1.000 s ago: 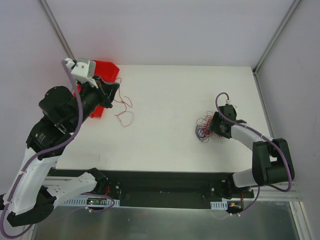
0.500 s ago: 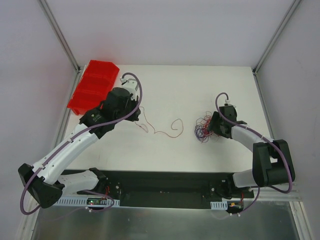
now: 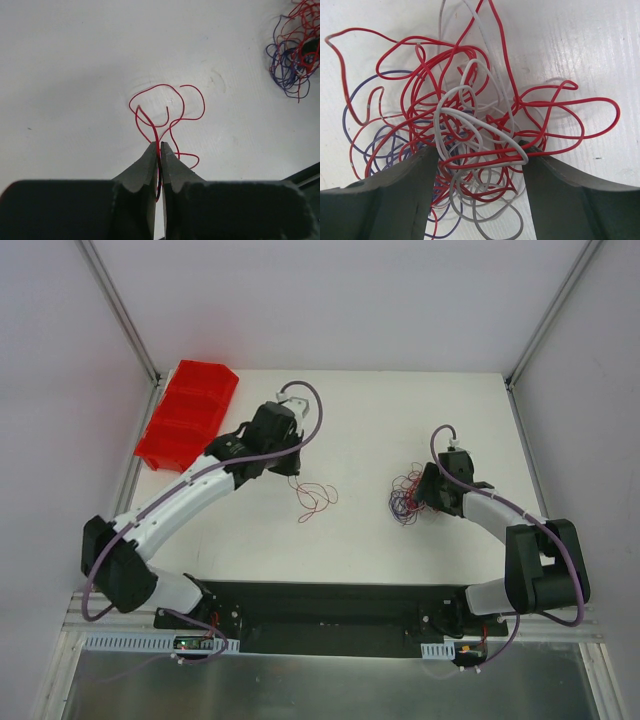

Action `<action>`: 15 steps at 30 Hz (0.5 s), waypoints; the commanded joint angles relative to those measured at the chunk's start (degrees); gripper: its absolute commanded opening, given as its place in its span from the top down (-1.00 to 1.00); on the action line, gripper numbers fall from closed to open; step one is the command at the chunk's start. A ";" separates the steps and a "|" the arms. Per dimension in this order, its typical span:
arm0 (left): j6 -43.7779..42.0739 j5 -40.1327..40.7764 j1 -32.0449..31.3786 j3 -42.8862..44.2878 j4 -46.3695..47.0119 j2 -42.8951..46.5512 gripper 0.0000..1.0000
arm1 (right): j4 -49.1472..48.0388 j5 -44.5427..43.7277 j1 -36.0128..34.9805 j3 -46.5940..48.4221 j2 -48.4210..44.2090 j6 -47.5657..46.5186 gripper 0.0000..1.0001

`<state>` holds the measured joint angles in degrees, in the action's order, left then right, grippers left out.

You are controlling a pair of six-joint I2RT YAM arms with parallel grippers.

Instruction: Untangle the cables

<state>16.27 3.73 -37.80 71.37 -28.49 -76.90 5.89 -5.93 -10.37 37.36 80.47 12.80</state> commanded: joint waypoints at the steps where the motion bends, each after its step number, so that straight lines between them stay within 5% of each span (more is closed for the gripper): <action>1: -2.47 -3.64 0.27 3.94 -0.34 -8.25 0.88 | 1.14 2.42 0.17 -0.80 0.66 -0.14 -0.38; 9: -5.02 -6.45 0.36 8.43 -0.16 -20.82 0.70 | 0.61 3.12 0.09 -0.72 0.92 -0.40 -0.37; 15: -5.46 -7.77 0.36 6.68 0.28 -19.87 0.00 | 0.79 3.74 0.00 -0.63 1.18 -0.67 -0.37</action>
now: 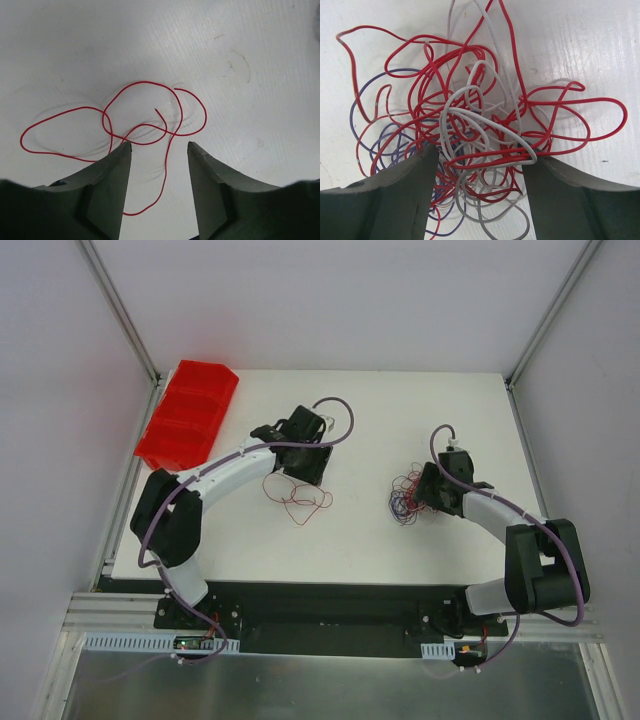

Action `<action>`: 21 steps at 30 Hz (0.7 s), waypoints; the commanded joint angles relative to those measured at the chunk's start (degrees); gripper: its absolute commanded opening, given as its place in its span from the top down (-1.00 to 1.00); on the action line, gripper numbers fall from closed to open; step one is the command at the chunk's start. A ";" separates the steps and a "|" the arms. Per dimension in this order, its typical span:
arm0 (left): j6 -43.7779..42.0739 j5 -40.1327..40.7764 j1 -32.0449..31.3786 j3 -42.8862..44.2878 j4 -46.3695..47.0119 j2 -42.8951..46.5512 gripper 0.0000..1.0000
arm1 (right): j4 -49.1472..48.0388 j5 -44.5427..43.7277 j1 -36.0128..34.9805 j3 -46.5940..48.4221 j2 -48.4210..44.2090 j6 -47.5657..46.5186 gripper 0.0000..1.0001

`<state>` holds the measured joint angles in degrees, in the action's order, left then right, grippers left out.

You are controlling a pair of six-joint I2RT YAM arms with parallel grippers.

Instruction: Untangle the cables

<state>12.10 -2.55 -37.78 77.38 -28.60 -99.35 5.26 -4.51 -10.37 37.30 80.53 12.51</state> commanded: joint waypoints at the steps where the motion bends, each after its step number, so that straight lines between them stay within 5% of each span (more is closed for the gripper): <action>1: -1.11 -1.15 0.25 -0.29 0.39 3.63 -0.12 | 1.34 2.32 0.09 -0.56 1.12 -0.38 -0.37; 3: 1.60 2.18 0.34 -2.84 0.39 6.79 -0.67 | 1.25 2.40 0.09 -0.73 1.03 -0.38 -0.37; 5: 6.68 5.87 0.34 -5.48 -0.31 9.95 -0.98 | 1.25 2.58 0.00 -0.47 1.29 -0.38 -0.38; 13: 45.24 9.75 1.48 -12.43 -9.45 16.38 -0.98 | 1.95 3.02 -0.18 0.49 2.52 -0.47 -0.37; 21: 61.20 0.53 6.23 -11.47 -13.15 8.40 -0.98 | 1.34 2.76 -0.35 -0.38 1.47 -0.47 -0.37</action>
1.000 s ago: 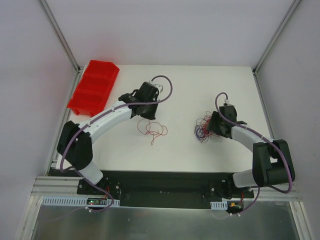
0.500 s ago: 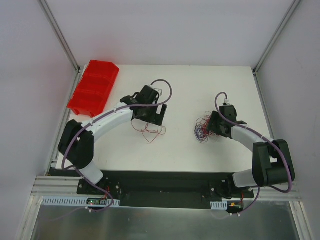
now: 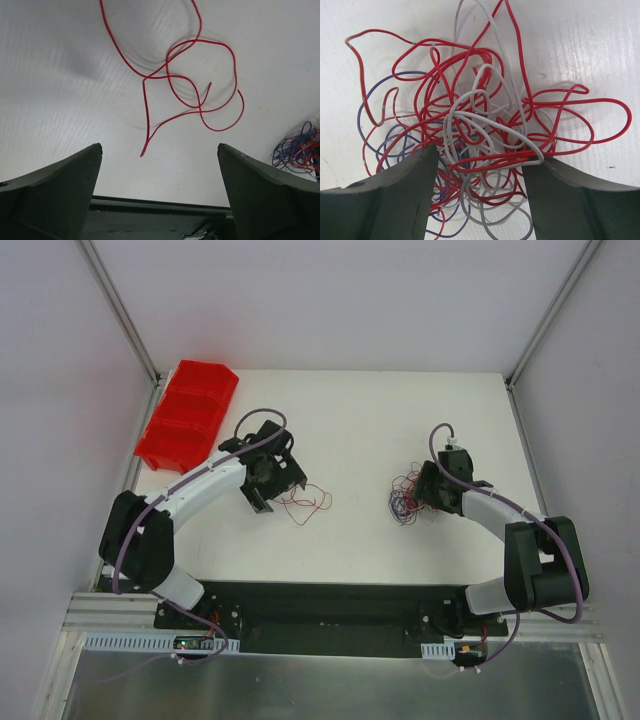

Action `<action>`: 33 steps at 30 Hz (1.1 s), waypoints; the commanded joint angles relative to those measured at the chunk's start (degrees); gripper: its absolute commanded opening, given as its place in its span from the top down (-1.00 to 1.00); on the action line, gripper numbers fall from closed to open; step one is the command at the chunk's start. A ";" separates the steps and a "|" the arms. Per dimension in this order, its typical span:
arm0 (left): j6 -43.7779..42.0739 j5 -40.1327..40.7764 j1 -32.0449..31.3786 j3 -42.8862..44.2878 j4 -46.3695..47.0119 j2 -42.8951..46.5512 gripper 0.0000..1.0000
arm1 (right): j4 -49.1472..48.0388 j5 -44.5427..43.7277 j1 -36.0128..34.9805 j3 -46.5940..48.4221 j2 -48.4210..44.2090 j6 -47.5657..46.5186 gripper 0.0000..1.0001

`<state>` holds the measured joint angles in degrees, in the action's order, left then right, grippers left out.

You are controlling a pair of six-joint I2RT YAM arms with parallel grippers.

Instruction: Untangle the cables

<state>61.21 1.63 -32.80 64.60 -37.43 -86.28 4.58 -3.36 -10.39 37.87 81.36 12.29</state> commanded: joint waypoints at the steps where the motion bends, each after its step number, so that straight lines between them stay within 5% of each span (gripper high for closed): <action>1: 12.35 -3.13 1.24 2.54 -4.41 -5.99 -0.96 | 2.01 1.77 -0.33 -0.69 0.81 -0.17 -0.37; 5: 14.63 -2.94 1.33 6.85 -5.28 -11.88 -0.55 | 2.28 1.95 -0.42 -0.43 1.43 -0.34 -0.37; 10: 17.53 -1.98 1.33 12.12 -8.09 -18.91 -0.43 | 2.28 2.04 -0.42 -0.60 1.17 -0.34 -0.36; 14: 19.73 -2.16 1.33 15.64 -12.66 -24.10 -0.09 | 2.01 2.04 -0.42 -0.87 0.99 -0.34 -0.36; 29: 24.22 3.99 1.16 19.43 -17.94 -32.46 0.35 | 2.01 2.21 -1.12 -0.78 1.08 -0.52 -0.36; 33: 24.40 7.06 0.63 19.08 -17.94 -32.99 1.00 | 1.92 2.21 -1.03 -0.87 0.90 -0.52 -0.36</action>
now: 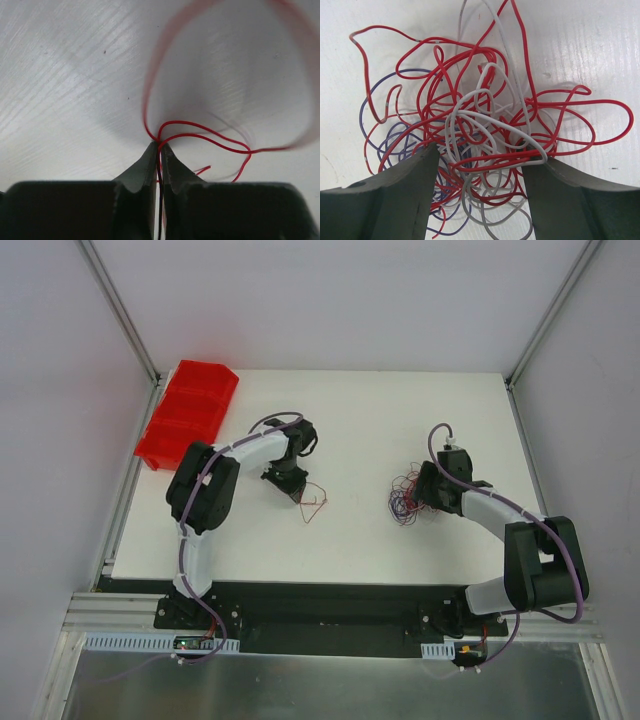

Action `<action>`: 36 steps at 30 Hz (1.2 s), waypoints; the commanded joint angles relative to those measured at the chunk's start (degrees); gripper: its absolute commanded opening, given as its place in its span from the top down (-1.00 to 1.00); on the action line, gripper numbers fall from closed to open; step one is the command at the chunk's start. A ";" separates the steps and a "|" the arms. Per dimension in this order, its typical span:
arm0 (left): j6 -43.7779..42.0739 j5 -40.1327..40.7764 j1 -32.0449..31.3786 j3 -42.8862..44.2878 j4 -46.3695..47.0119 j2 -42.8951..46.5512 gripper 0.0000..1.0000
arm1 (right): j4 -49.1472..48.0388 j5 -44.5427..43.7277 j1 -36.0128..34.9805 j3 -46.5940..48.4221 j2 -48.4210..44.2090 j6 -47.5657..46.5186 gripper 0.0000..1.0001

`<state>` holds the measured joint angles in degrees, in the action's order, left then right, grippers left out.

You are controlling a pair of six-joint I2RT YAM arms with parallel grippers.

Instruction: Untangle the cables

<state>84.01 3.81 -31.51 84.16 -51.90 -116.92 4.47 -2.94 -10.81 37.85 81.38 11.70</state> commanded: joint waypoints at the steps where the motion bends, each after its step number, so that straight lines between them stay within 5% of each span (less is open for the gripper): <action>1: 1.42 6.11 -0.75 -0.84 -3.38 -2.00 1.00 | 1.95 1.88 -0.62 -0.84 0.88 0.07 -0.36; 6: -4.09 12.69 -0.75 -3.39 -2.25 3.97 1.00 | 2.03 1.88 -0.62 -0.84 0.88 0.07 -0.36; 13: -32.47 18.86 0.83 -7.08 7.24 17.67 1.00 | 1.95 2.06 -0.79 -0.93 0.88 0.07 -0.36; 20: -50.94 7.71 11.88 -7.34 11.29 25.86 1.00 | 1.86 1.97 -1.06 -0.93 0.97 0.07 -0.36; 26: -59.99 7.87 22.61 -3.39 12.52 30.61 1.00 | 1.86 1.89 -1.41 -0.76 0.97 -0.01 -0.36; 36: -76.79 0.43 35.18 -5.22 28.94 28.42 1.00 | 1.86 1.97 -1.50 -0.75 0.97 -0.28 -0.36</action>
<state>17.58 10.83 -0.97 80.44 -31.48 -88.44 4.43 -2.70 -11.62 37.85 81.38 11.46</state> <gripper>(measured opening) 0.006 0.679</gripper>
